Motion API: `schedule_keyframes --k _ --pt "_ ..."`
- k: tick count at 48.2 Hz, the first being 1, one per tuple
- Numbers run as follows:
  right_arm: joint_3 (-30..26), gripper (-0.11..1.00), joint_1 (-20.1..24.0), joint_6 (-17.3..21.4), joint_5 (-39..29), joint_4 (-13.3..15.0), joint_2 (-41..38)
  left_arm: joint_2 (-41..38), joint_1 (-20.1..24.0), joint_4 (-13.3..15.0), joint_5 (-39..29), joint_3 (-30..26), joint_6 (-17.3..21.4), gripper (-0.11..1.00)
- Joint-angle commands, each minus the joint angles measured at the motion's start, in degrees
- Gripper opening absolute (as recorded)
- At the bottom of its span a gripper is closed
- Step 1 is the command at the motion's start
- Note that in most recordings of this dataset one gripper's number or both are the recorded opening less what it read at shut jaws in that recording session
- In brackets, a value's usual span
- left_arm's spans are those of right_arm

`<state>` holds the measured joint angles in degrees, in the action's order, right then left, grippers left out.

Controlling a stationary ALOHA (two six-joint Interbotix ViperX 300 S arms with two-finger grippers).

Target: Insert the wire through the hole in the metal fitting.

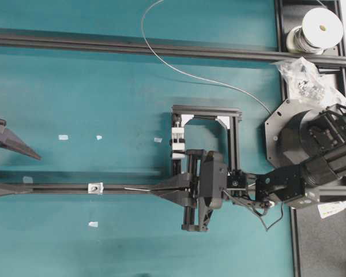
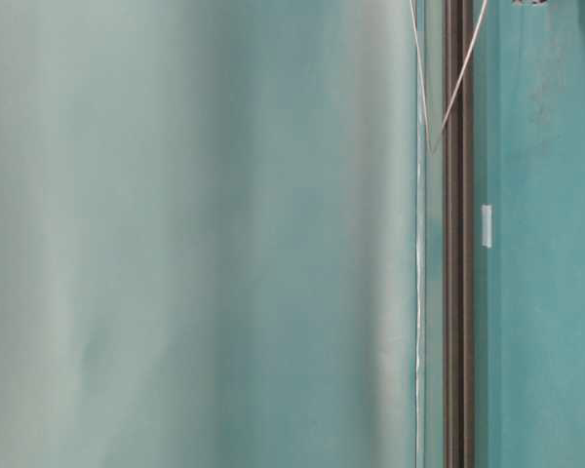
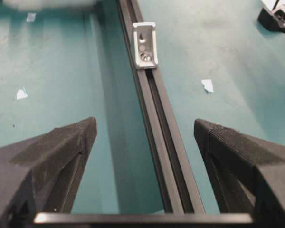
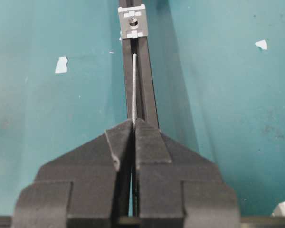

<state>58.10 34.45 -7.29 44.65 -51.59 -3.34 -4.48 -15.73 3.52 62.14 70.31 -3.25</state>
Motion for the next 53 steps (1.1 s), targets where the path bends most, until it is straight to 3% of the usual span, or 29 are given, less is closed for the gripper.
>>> schedule_keyframes --k 1,53 --pt "-0.79 -0.01 0.26 0.09 -0.09 0.0 0.44 0.0 -0.26 0.0 1.14 -0.44 0.18 0.8" --pt "-3.87 -0.01 -0.35 -0.62 0.26 0.53 -3.25 -0.44 -0.26 -0.18 0.44 -2.11 0.18 0.8"
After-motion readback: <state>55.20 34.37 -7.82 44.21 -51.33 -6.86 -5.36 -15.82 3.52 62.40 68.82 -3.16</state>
